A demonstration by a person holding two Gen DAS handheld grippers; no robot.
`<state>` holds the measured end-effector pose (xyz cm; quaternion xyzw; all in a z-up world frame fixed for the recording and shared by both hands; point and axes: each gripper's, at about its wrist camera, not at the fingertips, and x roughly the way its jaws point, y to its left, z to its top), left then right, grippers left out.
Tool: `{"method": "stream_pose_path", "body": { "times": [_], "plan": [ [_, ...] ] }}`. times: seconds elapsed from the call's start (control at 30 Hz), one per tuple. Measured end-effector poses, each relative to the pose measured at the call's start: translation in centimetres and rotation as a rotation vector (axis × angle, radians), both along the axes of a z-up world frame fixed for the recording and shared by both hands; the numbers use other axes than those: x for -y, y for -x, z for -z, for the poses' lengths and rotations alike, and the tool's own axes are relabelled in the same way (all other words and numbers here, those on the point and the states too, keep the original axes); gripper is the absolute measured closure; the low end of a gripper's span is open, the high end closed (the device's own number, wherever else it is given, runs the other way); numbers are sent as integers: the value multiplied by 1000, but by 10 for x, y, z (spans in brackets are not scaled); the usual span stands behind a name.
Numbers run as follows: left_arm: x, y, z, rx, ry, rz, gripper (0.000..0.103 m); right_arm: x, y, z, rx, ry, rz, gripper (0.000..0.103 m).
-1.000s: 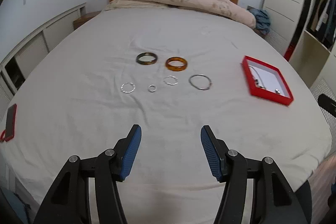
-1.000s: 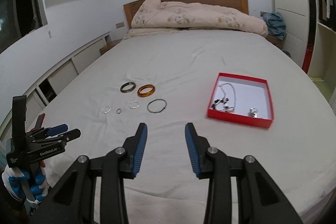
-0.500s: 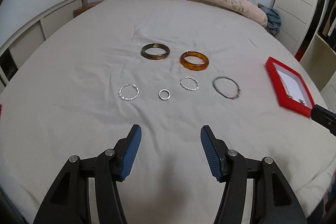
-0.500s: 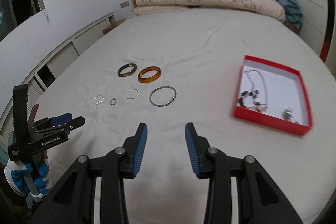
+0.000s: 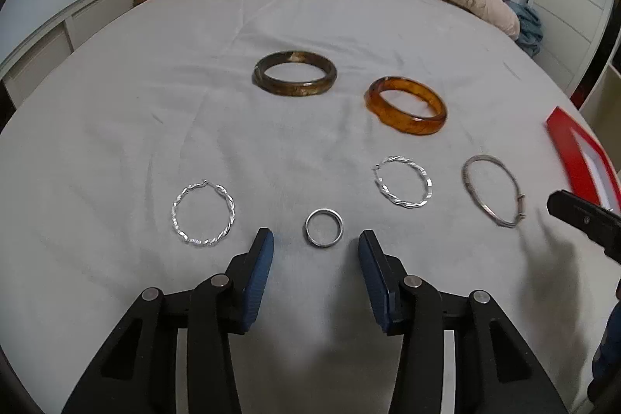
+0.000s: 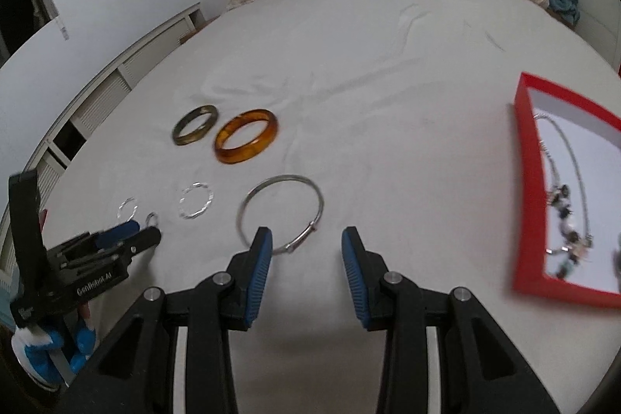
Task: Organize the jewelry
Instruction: 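Move both grippers toward the small silver ring and silver bangle, then grasp the small silver ring with the left gripper while the right grasps the silver bangle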
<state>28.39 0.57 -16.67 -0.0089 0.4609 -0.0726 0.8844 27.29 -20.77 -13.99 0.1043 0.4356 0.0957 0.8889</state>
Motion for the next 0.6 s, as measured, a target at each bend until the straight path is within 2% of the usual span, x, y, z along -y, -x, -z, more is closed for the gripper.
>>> {"method": "stream_pose_path", "body": {
  "times": [0.17,0.33,0.6],
  "plan": [
    [2,-1,3,18,-17,6,59,-1,-20,20,-30,-8,-1,67],
    [2,1,3,28,-28,14,62,-8,-34,27,-36,19,-13,68],
    [3,-1,3,32,-20,34,77,-24,-58,37,-62,112,-88,84]
  ]
}}
